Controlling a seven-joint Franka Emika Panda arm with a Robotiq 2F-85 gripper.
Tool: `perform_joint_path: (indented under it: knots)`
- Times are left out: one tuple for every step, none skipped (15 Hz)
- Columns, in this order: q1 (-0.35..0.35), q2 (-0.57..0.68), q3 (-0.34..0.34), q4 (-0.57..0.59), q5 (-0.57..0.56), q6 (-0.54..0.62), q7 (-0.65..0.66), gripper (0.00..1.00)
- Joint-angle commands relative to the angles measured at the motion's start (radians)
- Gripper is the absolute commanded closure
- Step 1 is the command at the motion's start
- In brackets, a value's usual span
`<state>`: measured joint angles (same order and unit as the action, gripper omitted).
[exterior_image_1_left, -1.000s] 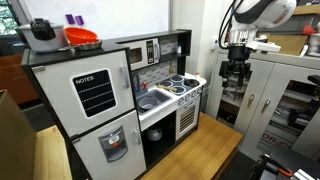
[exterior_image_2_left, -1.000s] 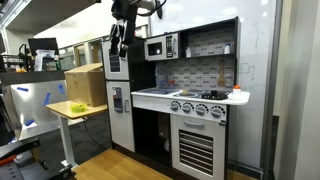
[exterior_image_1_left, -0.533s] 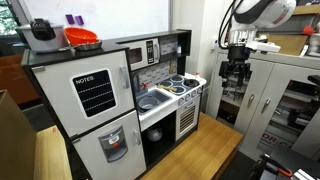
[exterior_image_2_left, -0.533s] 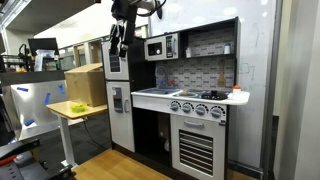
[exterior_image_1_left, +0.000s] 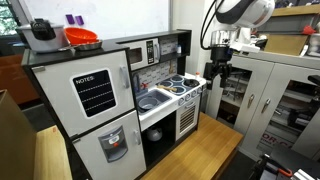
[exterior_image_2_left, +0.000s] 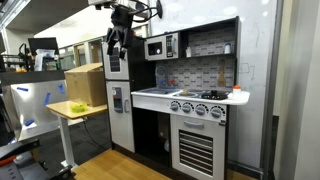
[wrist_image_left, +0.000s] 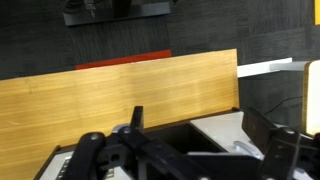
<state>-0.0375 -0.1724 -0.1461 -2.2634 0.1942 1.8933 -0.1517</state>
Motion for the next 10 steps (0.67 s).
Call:
perform_joint_path:
  knots:
    - [0.028, -0.018, 0.047, 0.013, 0.051, 0.050, -0.077, 0.00]
    - [0.044, -0.048, 0.071, -0.006, 0.040, 0.104, -0.080, 0.00]
    - [0.060, -0.072, 0.097, -0.023, 0.024, 0.151, -0.066, 0.00]
    - [0.077, -0.091, 0.123, -0.039, 0.012, 0.203, -0.049, 0.00]
    - [0.095, -0.104, 0.146, -0.051, 0.006, 0.254, -0.046, 0.00]
    - [0.112, -0.117, 0.168, -0.066, 0.003, 0.312, -0.040, 0.00]
    - [0.128, -0.130, 0.188, -0.085, 0.001, 0.377, -0.035, 0.00]
    - [0.146, -0.136, 0.203, -0.098, 0.021, 0.448, -0.023, 0.00]
    - [0.162, -0.134, 0.218, -0.114, 0.034, 0.528, -0.004, 0.00]
    - [0.175, -0.118, 0.229, -0.115, 0.044, 0.599, 0.016, 0.00]
